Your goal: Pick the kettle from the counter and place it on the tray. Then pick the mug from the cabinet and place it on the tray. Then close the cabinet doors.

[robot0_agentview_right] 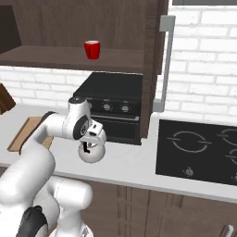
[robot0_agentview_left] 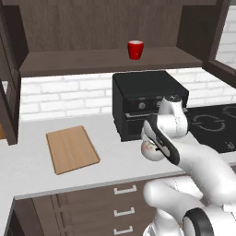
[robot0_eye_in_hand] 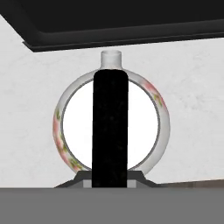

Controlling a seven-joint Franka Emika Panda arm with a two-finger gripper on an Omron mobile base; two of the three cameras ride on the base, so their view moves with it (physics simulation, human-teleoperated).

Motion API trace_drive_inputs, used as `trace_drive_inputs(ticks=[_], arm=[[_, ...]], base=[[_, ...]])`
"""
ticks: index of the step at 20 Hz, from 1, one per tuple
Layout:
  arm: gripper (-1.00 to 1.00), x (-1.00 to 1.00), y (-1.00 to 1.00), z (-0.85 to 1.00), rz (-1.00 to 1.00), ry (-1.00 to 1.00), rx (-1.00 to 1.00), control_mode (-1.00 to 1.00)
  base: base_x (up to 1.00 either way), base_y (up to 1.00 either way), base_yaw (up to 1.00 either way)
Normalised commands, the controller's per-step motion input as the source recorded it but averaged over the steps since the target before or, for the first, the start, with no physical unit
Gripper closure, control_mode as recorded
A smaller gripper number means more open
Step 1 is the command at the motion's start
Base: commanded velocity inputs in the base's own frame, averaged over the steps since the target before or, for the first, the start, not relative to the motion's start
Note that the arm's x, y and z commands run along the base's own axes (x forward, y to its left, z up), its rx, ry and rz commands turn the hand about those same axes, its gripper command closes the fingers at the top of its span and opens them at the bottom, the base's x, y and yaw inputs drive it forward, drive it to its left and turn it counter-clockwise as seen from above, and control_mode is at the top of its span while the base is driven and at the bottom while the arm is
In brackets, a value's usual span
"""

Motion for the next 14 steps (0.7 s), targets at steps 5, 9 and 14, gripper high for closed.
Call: trace_drive_inputs(ticks=[5,9,14], arm=[[1.00,-0.41,0.33,0.67,0.00,-0.20,0.00,-1.00],[1.00,-0.30,0.68,0.48,0.00,-0.14,0.00,-1.00],[1.00,-0.06,0.91,0.35,0.00,-0.11,-0.02,-1.00]], base=[[0.00,0.00,0.00],[0.00,0.00,0.00],[0.00,0.00,0.00]])
